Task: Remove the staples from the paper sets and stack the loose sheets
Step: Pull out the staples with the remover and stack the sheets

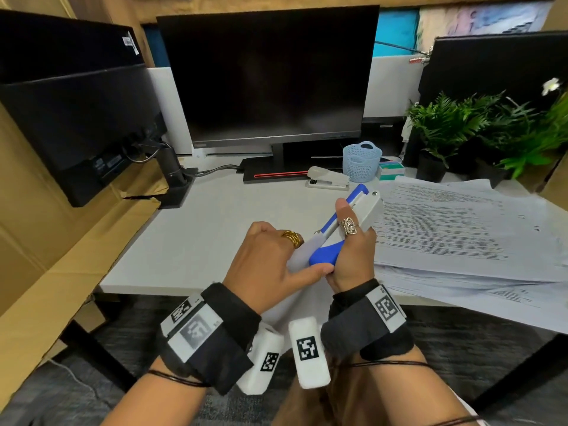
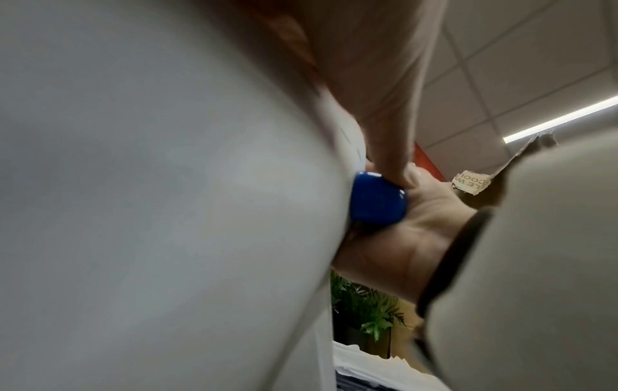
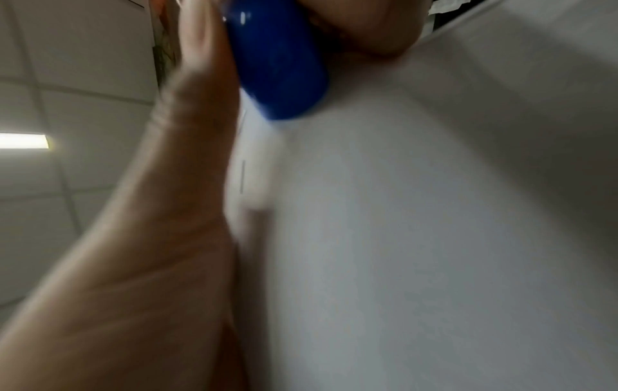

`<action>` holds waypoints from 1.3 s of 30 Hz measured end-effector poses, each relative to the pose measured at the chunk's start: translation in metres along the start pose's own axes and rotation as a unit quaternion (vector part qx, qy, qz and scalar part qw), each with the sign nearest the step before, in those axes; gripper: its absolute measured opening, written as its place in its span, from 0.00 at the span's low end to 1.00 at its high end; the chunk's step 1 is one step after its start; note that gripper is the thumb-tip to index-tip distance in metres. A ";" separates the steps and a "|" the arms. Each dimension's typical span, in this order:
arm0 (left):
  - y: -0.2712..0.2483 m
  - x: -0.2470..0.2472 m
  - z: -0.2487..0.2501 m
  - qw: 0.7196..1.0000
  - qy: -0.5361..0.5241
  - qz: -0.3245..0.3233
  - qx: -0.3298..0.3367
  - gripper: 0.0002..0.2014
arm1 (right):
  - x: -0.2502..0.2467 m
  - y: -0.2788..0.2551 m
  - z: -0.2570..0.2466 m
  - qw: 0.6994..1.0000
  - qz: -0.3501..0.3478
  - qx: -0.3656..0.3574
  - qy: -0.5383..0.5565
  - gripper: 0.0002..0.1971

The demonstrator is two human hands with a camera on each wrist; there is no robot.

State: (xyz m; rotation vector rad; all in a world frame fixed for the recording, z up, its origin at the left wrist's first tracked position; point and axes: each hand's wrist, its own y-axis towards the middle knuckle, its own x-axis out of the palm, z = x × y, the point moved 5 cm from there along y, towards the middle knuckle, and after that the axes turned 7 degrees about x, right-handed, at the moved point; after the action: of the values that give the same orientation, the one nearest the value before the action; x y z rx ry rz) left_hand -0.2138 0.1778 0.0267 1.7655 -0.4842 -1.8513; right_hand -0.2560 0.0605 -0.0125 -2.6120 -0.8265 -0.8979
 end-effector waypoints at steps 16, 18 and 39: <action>-0.005 -0.009 -0.005 0.994 -0.087 -0.035 -0.064 0.23 | -0.004 -0.004 -0.008 0.997 0.009 0.024 0.079 0.04; -0.003 -0.008 -0.002 0.992 -0.086 -0.054 -0.076 0.23 | -0.004 -0.005 -0.007 0.998 0.024 0.008 0.060 0.03; -0.019 -0.008 -0.048 0.977 -0.104 -0.002 -0.186 0.25 | 0.013 0.043 -0.002 0.987 -0.013 0.084 -0.136 0.27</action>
State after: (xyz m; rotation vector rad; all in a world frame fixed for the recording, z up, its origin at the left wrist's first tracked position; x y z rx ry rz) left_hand -0.1685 0.2026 0.0177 1.3354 -0.1904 -1.9890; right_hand -0.2232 0.0312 -0.0049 -2.6114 -0.9591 -0.4592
